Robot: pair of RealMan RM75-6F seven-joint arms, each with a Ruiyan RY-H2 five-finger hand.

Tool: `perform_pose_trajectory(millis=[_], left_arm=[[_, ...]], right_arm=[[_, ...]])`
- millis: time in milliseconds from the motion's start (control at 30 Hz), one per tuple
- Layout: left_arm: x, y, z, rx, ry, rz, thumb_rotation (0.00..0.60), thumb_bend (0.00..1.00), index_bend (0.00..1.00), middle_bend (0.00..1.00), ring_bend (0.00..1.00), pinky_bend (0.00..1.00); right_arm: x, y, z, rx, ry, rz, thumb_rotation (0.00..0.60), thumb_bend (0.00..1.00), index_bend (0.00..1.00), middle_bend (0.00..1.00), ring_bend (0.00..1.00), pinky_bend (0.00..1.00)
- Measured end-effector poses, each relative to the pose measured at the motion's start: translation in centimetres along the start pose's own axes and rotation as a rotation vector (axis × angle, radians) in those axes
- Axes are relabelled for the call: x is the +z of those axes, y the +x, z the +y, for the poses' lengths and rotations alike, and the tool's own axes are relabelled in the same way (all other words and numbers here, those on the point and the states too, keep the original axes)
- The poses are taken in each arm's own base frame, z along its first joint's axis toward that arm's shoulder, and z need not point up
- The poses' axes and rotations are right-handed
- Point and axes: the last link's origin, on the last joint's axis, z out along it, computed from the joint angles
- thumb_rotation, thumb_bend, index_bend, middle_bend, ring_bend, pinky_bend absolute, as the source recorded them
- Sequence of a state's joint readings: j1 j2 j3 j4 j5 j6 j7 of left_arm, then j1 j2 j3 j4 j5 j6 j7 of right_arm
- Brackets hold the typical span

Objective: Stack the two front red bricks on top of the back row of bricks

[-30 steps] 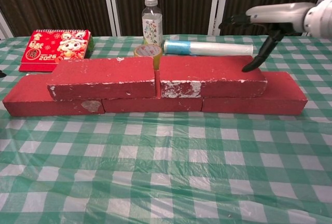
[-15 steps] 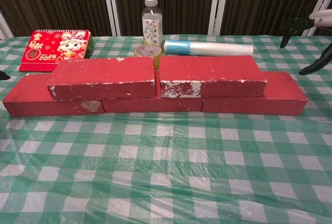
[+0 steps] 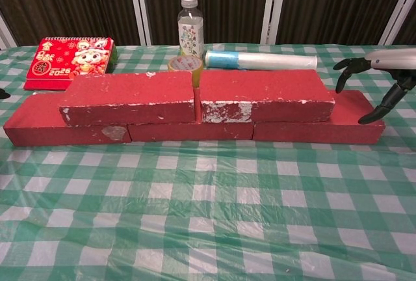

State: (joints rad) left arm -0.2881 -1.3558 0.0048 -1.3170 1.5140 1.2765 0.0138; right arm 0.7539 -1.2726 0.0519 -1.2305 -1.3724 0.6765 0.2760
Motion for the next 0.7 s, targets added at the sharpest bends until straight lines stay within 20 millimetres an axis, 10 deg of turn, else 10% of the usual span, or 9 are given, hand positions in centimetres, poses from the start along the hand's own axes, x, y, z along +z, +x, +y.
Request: perform_pose_trajectory(millis=[700], left_arm=[[0.0,0.2,-0.2,-0.003,0.006,0.002,0.6,0.25,0.0,0.0,0.0,0.03]], right_arm=[[1.5,-0.1,-2.5,0.043,0.045,-0.03,0.555,0.04,0.36,0.01,0.0,0.12]])
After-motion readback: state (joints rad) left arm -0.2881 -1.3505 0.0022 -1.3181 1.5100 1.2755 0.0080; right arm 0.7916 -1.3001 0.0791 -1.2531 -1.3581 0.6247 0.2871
